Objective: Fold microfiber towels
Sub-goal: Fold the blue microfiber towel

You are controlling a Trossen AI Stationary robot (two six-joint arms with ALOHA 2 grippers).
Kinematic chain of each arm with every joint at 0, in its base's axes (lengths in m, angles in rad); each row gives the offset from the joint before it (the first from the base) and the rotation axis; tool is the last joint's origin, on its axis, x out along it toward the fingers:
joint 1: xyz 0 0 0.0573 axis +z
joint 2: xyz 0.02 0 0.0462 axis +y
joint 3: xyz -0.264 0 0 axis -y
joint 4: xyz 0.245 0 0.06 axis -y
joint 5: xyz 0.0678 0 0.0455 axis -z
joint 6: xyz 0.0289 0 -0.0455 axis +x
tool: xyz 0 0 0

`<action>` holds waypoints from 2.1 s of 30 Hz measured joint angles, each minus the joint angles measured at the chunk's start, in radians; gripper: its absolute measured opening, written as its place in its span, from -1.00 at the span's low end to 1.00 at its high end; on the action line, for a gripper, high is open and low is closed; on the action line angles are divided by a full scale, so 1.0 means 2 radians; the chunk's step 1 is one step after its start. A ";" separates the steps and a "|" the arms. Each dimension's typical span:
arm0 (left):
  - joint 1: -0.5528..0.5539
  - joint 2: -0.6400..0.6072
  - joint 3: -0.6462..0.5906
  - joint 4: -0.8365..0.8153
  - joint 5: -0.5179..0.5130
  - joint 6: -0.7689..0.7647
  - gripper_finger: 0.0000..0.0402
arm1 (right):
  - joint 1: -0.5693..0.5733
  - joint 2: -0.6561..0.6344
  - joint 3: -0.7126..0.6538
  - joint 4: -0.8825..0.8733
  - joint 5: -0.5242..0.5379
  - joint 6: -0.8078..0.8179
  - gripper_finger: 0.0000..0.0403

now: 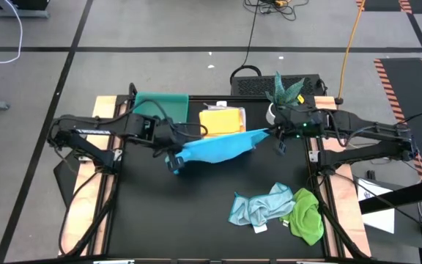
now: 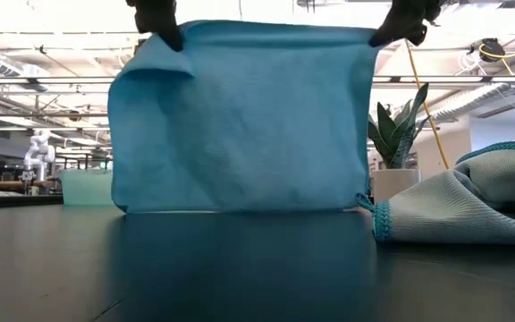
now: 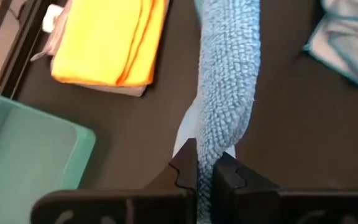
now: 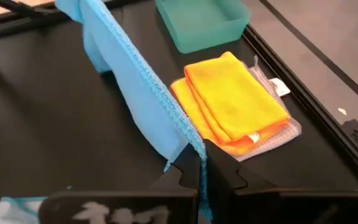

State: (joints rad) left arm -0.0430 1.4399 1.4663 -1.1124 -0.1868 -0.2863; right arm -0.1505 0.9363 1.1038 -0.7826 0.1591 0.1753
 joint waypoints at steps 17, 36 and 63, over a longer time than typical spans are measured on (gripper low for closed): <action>0.000 -0.002 0.000 0.019 -0.035 0.113 -0.94 | -0.008 0.036 0.000 -0.003 0.014 -0.030 -1.00; 0.098 -0.005 -0.001 0.019 0.017 0.205 -0.97 | -0.040 0.034 0.000 0.028 0.041 -0.053 -1.00; -0.096 0.001 -0.260 0.326 0.265 -0.073 -0.95 | 0.221 0.195 -0.186 0.257 -0.196 0.309 -1.00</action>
State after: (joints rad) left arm -0.2355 1.4418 0.9463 -0.4611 0.3432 -0.4313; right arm 0.2919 1.3257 0.7312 -0.2680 -0.2333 0.7931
